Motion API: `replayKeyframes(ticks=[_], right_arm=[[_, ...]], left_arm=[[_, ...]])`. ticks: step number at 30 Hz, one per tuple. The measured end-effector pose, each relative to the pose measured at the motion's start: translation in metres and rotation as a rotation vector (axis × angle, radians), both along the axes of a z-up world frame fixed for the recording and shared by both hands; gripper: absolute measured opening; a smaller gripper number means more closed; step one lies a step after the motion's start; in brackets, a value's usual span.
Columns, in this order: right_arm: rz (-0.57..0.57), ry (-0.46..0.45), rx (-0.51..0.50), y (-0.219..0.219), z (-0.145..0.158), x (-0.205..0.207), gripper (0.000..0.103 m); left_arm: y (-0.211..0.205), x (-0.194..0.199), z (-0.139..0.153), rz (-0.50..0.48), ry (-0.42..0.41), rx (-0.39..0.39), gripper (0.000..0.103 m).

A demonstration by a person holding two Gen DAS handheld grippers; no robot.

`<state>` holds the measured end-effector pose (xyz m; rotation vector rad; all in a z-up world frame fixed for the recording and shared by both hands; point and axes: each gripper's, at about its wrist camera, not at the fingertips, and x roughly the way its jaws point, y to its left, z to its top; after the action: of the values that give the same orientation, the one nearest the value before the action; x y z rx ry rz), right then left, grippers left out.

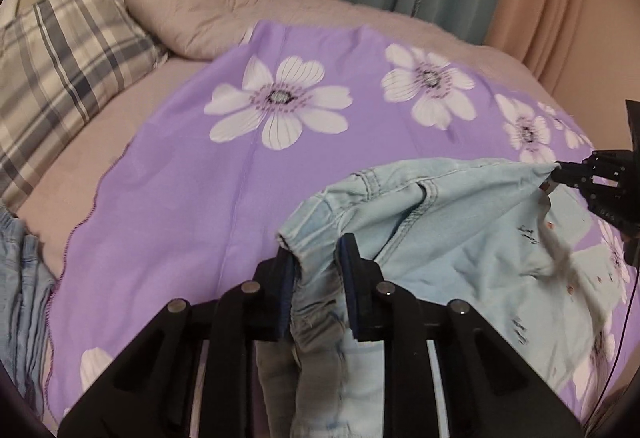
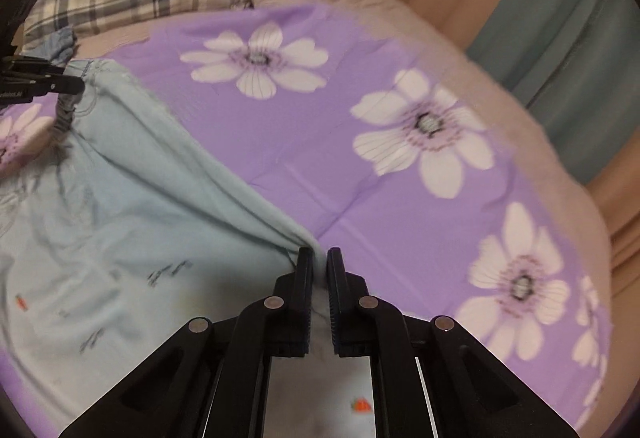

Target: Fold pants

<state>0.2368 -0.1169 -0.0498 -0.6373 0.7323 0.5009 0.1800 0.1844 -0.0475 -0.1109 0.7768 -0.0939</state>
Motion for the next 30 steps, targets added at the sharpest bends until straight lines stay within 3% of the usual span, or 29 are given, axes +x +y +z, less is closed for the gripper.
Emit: replayKeyframes(ticks=[6,11,14,23,30], right_arm=[[0.012,-0.088,0.006,-0.008,0.025,-0.064,0.008],[0.011,-0.106,0.009,-0.017,0.019,-0.117,0.008],[0.002,-0.101,0.007,-0.019,0.006,-0.146,0.008],[-0.072,-0.004,-0.028,-0.011,-0.047,-0.172,0.008],[-0.086,0.0,-0.062,-0.011,-0.057,-0.188,0.008]], left_arm=[[-0.007,-0.051,0.013,-0.025,-0.061,-0.008,0.019],[-0.012,-0.091,0.002,-0.025,-0.065,0.009,0.019],[-0.012,-0.11,-0.008,-0.001,-0.066,0.034,0.012],[-0.008,-0.136,-0.038,0.032,-0.057,-0.05,0.01],[-0.01,-0.153,-0.041,0.055,-0.052,-0.086,0.009]])
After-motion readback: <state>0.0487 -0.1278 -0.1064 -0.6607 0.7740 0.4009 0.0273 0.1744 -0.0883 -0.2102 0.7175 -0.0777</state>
